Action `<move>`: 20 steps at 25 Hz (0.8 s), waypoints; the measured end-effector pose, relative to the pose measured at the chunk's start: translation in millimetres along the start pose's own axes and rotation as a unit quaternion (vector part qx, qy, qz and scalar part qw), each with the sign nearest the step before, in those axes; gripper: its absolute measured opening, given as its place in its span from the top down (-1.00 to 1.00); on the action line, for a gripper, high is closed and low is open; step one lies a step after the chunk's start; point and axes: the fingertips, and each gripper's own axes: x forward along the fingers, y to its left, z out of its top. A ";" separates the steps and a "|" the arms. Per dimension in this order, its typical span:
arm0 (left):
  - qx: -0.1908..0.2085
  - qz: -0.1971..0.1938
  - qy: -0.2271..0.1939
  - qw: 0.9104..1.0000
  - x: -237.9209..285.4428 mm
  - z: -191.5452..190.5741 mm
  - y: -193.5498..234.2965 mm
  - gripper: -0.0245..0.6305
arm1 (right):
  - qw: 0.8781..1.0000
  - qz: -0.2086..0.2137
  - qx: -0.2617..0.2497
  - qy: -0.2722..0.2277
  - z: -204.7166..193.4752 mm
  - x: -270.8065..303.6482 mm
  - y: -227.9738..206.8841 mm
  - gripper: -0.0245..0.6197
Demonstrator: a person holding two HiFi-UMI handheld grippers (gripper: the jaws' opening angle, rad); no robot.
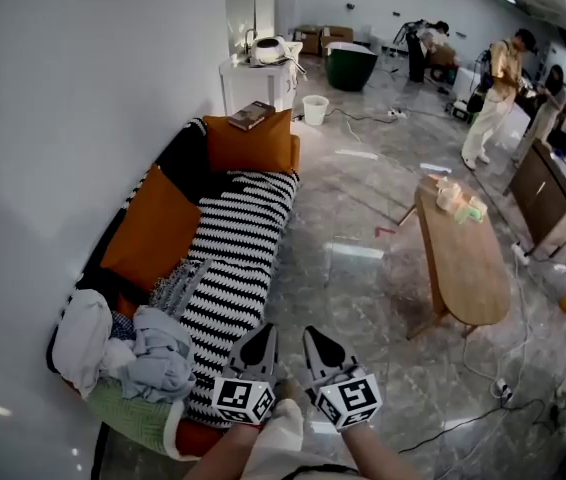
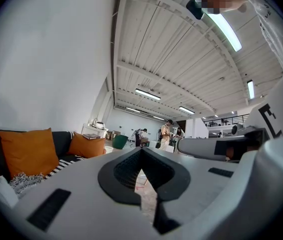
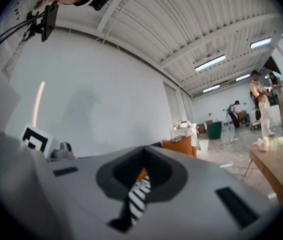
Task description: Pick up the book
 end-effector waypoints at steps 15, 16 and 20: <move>0.003 0.005 0.011 1.000 120.3 6.1 63.1 0.86 | 1.000 0.003 -0.004 0.014 13.8 115.5 -71.2 0.89; 0.004 0.004 0.012 1.000 128.0 6.4 68.0 0.86 | 1.000 0.003 -0.004 0.014 13.8 124.0 -76.4 0.89; 0.007 0.006 0.012 1.000 154.3 8.3 91.0 0.86 | 1.000 0.002 -0.004 0.010 15.0 156.5 -91.4 0.89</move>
